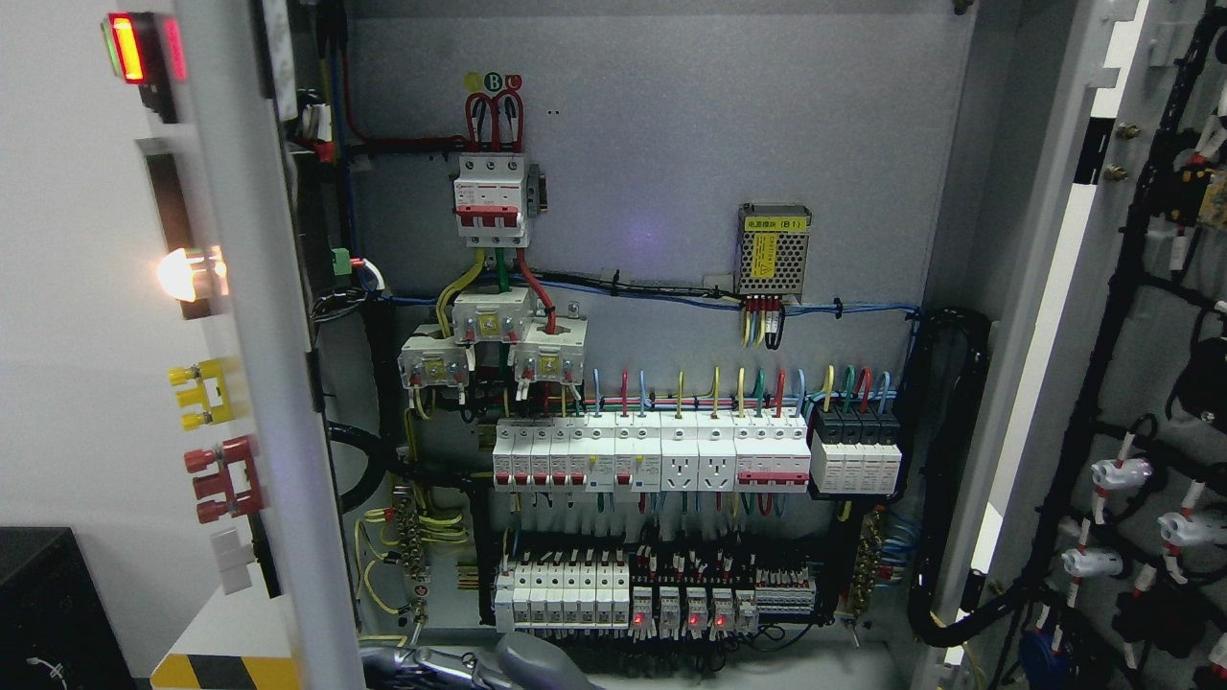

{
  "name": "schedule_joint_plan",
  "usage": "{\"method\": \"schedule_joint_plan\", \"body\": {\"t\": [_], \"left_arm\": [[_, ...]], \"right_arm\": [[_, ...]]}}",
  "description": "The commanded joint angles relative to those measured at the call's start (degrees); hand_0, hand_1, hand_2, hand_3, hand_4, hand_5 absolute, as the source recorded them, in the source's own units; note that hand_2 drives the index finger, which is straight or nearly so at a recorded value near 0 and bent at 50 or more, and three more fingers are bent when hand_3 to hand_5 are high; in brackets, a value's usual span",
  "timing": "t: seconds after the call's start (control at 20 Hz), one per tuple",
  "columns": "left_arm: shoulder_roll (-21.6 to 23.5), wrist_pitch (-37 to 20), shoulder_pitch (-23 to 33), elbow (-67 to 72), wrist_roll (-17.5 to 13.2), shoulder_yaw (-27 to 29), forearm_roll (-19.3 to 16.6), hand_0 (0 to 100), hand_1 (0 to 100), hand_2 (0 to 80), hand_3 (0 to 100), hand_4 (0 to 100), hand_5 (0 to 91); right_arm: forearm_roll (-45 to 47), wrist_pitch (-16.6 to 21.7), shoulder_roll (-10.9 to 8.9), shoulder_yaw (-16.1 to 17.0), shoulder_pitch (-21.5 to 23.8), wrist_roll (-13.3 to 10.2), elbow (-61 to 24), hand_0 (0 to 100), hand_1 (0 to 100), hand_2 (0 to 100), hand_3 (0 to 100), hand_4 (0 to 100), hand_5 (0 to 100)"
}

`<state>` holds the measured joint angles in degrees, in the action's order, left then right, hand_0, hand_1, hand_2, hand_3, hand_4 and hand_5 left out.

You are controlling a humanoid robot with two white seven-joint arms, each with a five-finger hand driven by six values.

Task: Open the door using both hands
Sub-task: 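Pull the indicator-light door outward with the right hand, swinging it open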

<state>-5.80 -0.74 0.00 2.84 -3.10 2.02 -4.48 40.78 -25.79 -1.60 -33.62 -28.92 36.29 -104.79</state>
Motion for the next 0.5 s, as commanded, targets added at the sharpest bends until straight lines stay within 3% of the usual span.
{"method": "schedule_joint_plan", "body": {"t": [0.0,0.45], "left_arm": [[0.00,0.04,1.23,-0.03,0.02,0.00,0.00,0,0,0.0,0,0,0.0],[0.00,0.04,1.23,-0.03,0.02,0.00,0.00,0,0,0.0,0,0,0.0]], "right_arm": [[0.17,0.04,2.39,-6.45,-0.26,-0.17,1.43,0,0,0,0,0,0],[-2.64,0.39,6.34,-8.57,-3.94,-0.17,8.80,0,0,0,0,0,0]]}}
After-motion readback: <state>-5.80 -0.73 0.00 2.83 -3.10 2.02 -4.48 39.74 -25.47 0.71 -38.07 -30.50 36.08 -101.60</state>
